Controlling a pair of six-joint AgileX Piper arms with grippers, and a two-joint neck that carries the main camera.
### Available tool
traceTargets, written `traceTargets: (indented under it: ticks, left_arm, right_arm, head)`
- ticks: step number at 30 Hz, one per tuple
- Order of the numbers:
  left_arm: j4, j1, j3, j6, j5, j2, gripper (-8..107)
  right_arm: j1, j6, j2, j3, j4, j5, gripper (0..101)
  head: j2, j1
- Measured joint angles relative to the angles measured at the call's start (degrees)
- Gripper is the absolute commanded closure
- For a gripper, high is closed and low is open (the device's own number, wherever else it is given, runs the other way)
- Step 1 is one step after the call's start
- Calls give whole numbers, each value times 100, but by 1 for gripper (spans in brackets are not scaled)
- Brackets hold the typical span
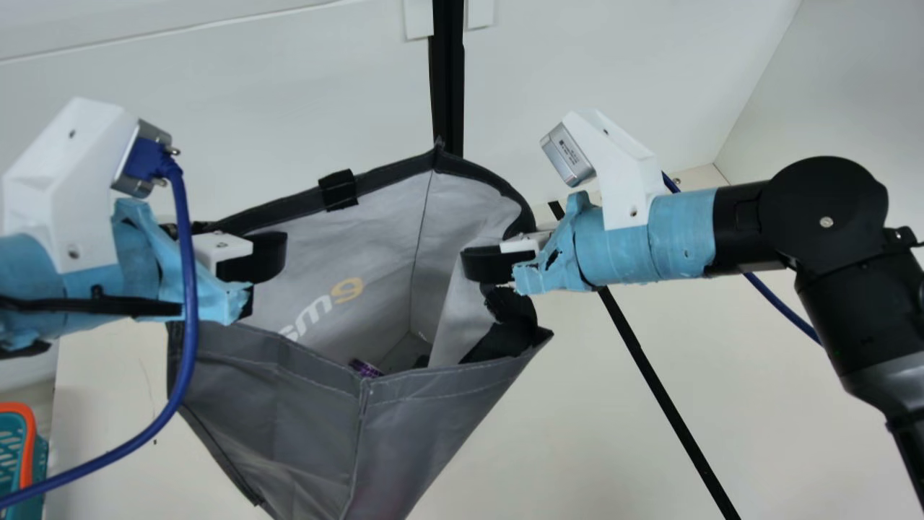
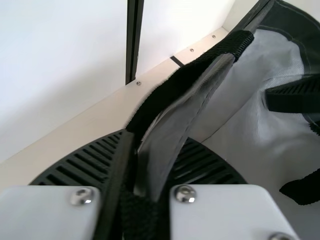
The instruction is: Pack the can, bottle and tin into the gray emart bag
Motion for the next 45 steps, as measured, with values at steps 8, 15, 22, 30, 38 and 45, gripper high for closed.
traceTargets:
  ticks: [8,15,22,30,38,45]
  left_arm:
    - [0,0,0,0,0,0,22]
    - [0,0,0,0,0,0,9]
    - [0,0,0,0,0,0,9]
    - [12,-11,0,-13,0,0,9]
    - [-268,39,164,141,-243,-222,9]
    - [-584,106,382,356,-480,-489,9]
  right_arm:
    - [0,0,0,0,-14,0,101]
    - [0,0,0,0,-25,5,101]
    - [0,0,0,0,-41,5,101]
    - [0,0,0,0,-46,5,101]
    - [0,0,0,0,-46,5,101]
    - [0,0,0,0,-46,5,101]
  head:
    - [0,0]
    - [0,0]
    - [0,0]
    - [0,0]
    - [9,0]
    - [9,0]
